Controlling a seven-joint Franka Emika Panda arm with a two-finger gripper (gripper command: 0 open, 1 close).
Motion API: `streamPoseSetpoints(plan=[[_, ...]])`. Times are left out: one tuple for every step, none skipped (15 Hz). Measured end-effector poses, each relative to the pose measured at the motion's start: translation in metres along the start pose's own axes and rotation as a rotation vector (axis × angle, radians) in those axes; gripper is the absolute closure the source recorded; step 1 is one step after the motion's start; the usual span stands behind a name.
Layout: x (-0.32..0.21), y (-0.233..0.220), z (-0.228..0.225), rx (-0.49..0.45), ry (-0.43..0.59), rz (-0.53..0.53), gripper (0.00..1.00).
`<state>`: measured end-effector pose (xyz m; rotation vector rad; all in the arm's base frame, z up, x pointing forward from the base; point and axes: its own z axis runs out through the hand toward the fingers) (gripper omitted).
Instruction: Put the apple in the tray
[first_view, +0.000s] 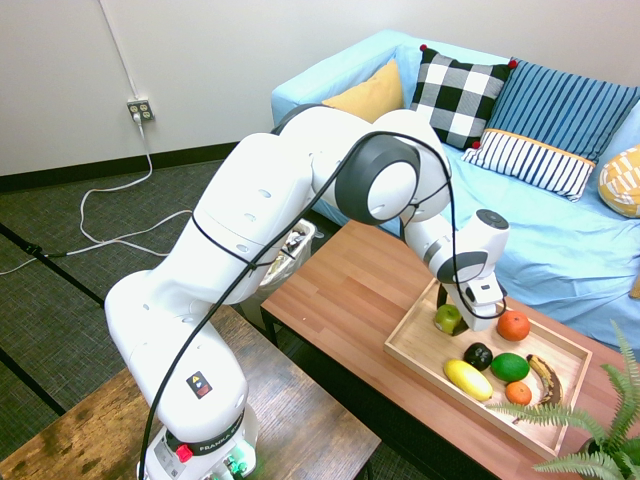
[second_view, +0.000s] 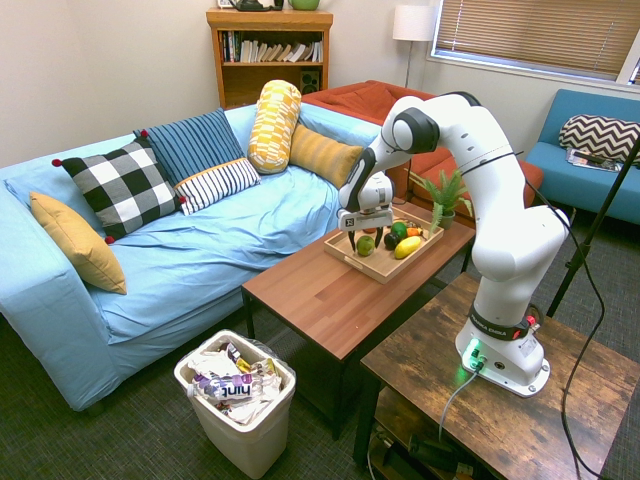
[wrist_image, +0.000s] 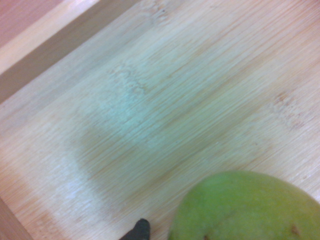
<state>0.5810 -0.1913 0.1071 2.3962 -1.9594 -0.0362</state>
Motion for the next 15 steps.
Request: streamPoseSetpoints(plan=[[0.0, -0.001, -0.001, 0.003, 0.001, -0.003, 0.0], [0.001, -0.002, -0.004, 0.008, 0.002, -0.006, 0.0], [0.002, -0.003, -0.009, 0.015, 0.005, -0.008, 0.0], [0.003, -0.004, -0.017, 0.026, 0.01, -0.01, 0.0], [0.005, -0.005, -0.026, 0.036, 0.013, -0.012, 0.0], [0.005, -0.003, -0.035, 0.045, 0.015, -0.014, 0.0], [0.005, -0.001, -0.045, 0.054, 0.016, -0.017, 0.0], [0.005, 0.002, -0.056, 0.06, 0.016, -0.02, 0.0], [0.005, 0.005, -0.067, 0.064, 0.016, -0.021, 0.0], [0.006, 0.009, -0.078, 0.066, 0.019, -0.023, 0.0], [0.006, 0.012, -0.089, 0.07, 0.024, -0.026, 0.0], [0.007, 0.016, -0.1, 0.075, 0.028, -0.028, 0.0], [0.007, 0.019, -0.11, 0.079, 0.031, -0.029, 0.0], [0.007, 0.022, -0.121, 0.084, 0.032, -0.03, 0.0], [0.008, 0.026, -0.131, 0.092, 0.033, -0.028, 0.0]])
